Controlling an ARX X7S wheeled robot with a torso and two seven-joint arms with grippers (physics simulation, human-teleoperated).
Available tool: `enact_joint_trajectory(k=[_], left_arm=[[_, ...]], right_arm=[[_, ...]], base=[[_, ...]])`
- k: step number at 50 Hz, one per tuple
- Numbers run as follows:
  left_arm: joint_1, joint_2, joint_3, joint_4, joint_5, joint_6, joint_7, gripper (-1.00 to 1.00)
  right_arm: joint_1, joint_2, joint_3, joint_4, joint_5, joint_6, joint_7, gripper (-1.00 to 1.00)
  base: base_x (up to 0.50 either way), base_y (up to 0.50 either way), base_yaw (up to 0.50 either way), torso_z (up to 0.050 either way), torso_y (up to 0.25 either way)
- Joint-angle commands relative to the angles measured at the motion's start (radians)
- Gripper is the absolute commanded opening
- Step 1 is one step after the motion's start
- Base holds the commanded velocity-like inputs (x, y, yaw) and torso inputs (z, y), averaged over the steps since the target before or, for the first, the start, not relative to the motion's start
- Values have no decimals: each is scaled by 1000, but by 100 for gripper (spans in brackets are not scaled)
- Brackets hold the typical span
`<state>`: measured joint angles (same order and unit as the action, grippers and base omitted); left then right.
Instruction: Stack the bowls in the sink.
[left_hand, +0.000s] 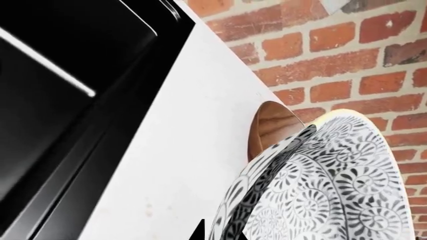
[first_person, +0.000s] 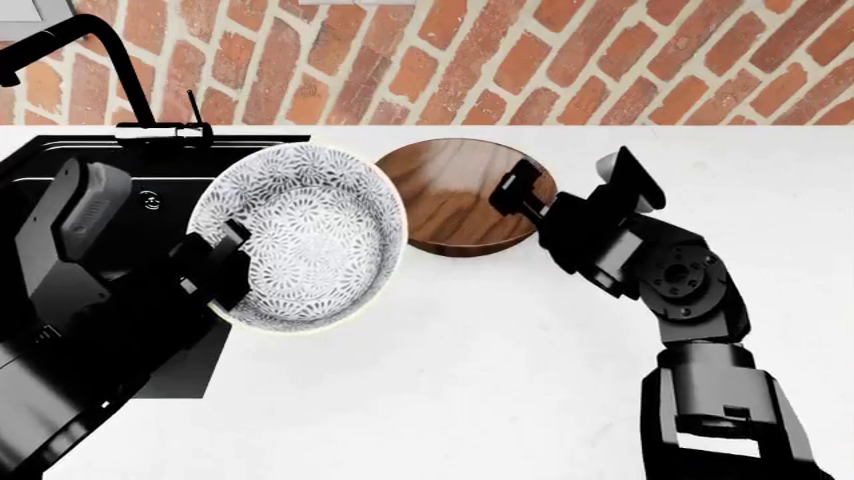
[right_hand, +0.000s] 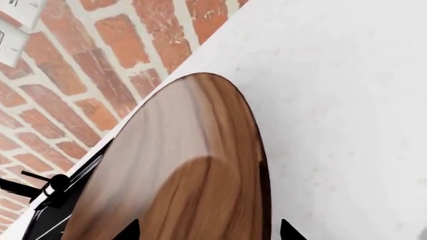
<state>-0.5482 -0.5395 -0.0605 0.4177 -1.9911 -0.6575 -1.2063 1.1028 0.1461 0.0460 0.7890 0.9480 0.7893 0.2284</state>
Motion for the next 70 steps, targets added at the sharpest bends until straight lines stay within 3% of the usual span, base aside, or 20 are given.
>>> enact_joint_trajectory(k=[1, 2, 3, 44, 70], left_arm=[[5, -5, -7, 5, 4, 16, -3, -100], [4, -6, -7, 5, 4, 16, -3, -100], [5, -7, -8, 7, 4, 17, -2, -100], [88, -9, -63, 78, -5, 72, -8, -100], [176, -18, -112, 97, 18, 110, -18, -100]], right_arm=[[23, -1, -27, 84, -30, -39, -45, 100], [21, -1, -27, 78, -29, -37, -42, 100], [11, -1, -30, 51, -22, -26, -48, -100], [-107, 103, 145, -411, 157, 84, 280, -100], [-282, 175, 311, -808, 469, 297, 571, -100]], base=[[0, 0, 0, 0, 0], [0, 0, 0, 0, 0], [0, 0, 0, 0, 0], [0, 0, 0, 0, 1], [0, 0, 0, 0, 0]])
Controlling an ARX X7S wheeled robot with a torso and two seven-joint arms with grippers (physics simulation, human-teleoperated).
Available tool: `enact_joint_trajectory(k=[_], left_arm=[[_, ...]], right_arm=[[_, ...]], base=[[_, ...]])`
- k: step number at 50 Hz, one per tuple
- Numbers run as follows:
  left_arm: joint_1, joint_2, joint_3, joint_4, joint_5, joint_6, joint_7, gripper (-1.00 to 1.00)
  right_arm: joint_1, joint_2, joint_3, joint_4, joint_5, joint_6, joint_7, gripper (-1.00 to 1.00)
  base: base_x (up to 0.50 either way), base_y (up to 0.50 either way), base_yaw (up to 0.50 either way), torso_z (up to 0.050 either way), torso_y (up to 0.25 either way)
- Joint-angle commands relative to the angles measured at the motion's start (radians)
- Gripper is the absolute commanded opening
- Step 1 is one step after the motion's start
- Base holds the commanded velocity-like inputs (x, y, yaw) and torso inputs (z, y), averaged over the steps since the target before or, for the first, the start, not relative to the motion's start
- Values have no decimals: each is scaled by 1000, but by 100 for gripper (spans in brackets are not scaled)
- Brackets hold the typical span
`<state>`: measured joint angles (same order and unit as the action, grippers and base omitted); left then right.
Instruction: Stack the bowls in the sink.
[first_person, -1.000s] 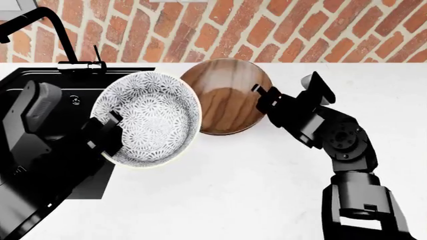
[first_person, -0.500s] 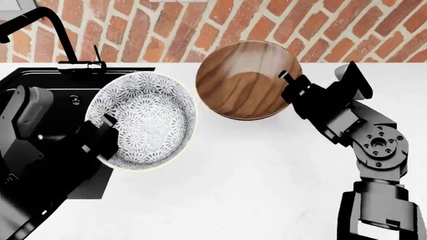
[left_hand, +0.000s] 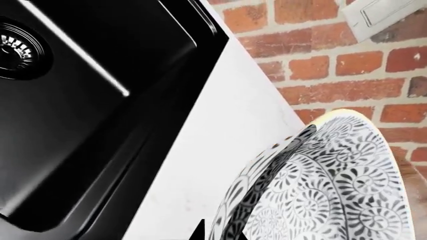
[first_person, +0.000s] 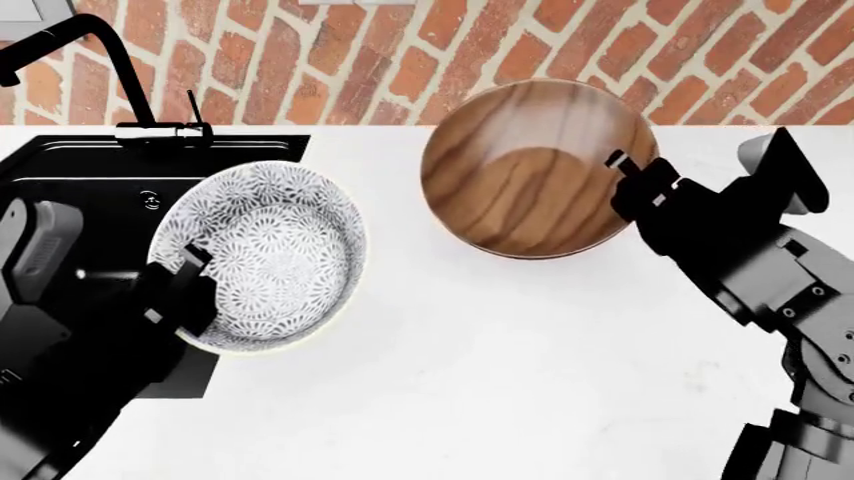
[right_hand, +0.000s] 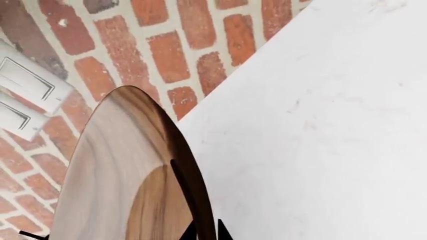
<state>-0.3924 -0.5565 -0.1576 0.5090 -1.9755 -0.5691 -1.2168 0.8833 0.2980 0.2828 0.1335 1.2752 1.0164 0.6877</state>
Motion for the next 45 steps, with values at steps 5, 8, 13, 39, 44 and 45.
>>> enact_joint_trajectory(k=[5, 8, 13, 39, 44, 45], left_arm=[[34, -8, -30, 18, -3, 28, -14, -100], [30, -14, -35, 20, -7, 32, -17, -100], [43, -15, -46, 21, -2, 37, -9, -100], [74, -24, -74, 32, 2, 62, -16, -100], [74, -25, -73, 30, 5, 64, -15, -100], [74, -26, -73, 31, 4, 64, -15, -100]], right_arm=[[-81, 24, 84, -179, 171, 81, 136, -100], [-84, 24, 91, -198, 200, 93, 159, -100], [-98, 27, 100, -222, 227, 100, 175, -100], [-91, 31, 84, -240, 257, 97, 162, -100], [-91, 34, 79, -237, 255, 96, 159, -100], [-93, 34, 78, -237, 254, 95, 157, -100]], base=[[0, 0, 0, 0, 2], [0, 0, 0, 0, 0], [0, 0, 0, 0, 0], [0, 2, 0, 0, 1], [0, 125, 0, 0, 0], [0, 168, 0, 0, 0]])
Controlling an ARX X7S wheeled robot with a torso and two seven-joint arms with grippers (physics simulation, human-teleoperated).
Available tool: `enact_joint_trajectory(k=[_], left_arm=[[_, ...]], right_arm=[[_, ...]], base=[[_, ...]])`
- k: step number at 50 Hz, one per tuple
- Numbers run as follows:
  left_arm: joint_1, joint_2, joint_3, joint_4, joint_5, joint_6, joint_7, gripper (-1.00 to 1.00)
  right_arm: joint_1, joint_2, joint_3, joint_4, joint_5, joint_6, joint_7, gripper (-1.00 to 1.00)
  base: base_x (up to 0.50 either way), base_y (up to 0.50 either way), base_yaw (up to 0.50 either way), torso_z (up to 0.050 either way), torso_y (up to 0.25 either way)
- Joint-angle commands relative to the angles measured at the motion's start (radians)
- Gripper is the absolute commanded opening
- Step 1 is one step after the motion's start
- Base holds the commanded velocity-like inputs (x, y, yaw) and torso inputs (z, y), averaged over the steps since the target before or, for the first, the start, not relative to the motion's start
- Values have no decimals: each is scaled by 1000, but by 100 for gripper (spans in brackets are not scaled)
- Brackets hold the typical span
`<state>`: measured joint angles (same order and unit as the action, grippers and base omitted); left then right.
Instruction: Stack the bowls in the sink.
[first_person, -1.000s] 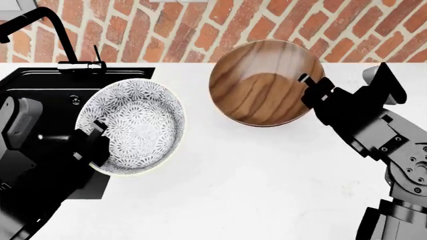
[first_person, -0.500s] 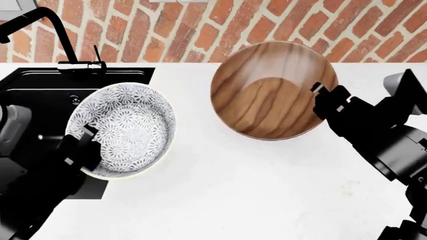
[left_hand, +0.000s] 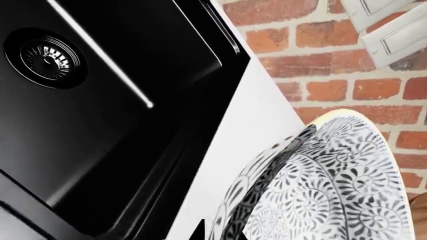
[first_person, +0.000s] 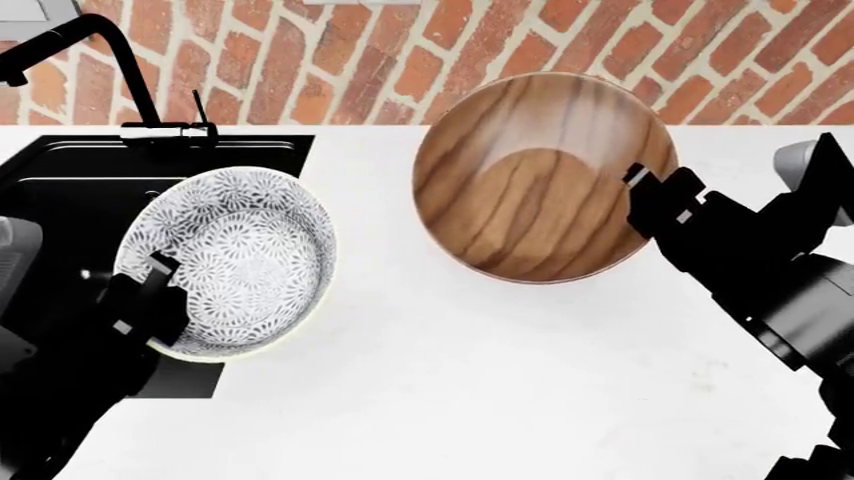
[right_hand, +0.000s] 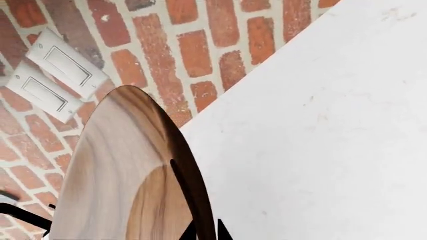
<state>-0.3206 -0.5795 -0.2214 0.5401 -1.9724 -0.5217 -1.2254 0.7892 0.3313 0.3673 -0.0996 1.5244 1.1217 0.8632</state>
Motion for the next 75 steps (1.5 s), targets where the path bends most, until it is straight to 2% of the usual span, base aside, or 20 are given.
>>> enact_joint_trajectory(k=[1, 40, 75], left_arm=[[3, -3, -10, 1, 0, 17, -7, -100], [20, -15, -20, 13, 4, 34, -5, -100], [1, -16, 6, -6, 13, 40, -1, -100]], right_arm=[[1, 0, -7, -2, 6, -11, -18, -100], [-2, 12, -51, -2, 1, -18, -57, -100], [-6, 24, -82, 28, -40, -50, -99, -100]], base=[[0, 172, 0, 0, 0], [0, 126, 0, 0, 1], [0, 276, 0, 0, 1]])
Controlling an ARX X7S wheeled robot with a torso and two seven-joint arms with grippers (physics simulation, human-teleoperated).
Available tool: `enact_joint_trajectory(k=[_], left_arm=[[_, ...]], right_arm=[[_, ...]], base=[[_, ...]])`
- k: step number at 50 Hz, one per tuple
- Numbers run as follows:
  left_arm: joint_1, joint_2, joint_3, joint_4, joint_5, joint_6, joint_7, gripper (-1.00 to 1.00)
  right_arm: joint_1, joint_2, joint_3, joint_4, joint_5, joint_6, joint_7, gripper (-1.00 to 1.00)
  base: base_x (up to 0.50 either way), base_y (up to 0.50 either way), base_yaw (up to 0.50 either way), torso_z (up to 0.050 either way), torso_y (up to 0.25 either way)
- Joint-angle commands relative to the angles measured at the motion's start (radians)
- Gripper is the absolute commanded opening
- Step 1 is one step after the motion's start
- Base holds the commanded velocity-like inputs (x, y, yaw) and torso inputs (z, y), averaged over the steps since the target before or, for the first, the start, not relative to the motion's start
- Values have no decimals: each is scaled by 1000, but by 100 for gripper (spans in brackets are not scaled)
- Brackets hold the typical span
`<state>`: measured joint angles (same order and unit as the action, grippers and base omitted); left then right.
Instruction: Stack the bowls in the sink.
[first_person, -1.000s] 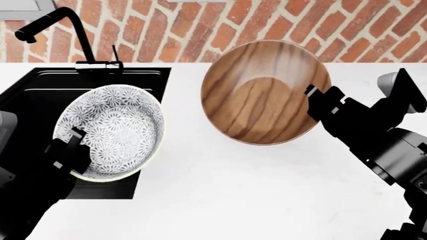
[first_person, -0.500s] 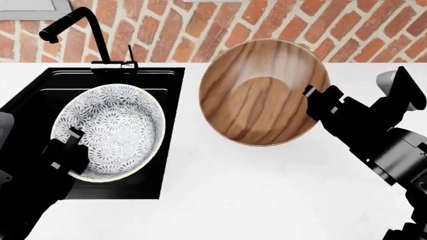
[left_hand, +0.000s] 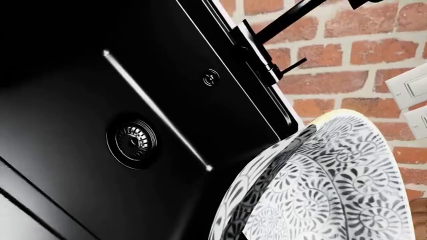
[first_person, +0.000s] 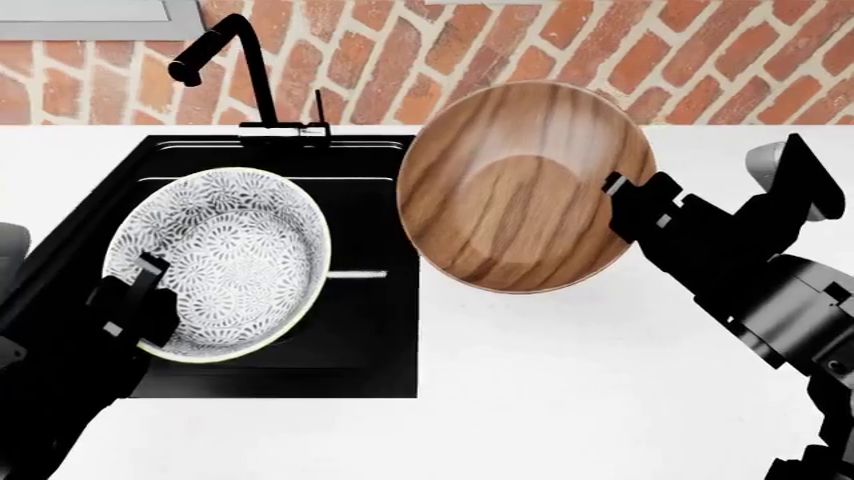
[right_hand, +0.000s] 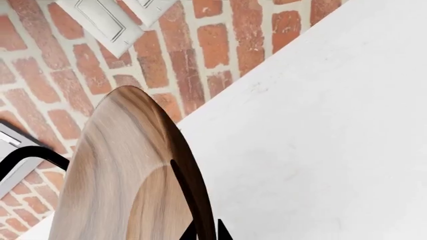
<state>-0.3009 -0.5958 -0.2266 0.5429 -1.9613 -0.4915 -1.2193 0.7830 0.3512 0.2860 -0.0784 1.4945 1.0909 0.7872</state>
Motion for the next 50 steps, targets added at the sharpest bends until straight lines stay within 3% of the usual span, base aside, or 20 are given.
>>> enact_joint_trajectory(k=[1, 50], left_arm=[[-20, 0, 12, -10, 2, 10, -7, -100], [-51, -1, 62, -23, 21, 10, -13, -100]], right_arm=[[1, 5, -1, 7, -9, -20, -22, -100], [-30, 48, 29, -1, -23, -77, -36, -100]], base=[[0, 277, 0, 0, 0], [85, 313, 0, 0, 1]])
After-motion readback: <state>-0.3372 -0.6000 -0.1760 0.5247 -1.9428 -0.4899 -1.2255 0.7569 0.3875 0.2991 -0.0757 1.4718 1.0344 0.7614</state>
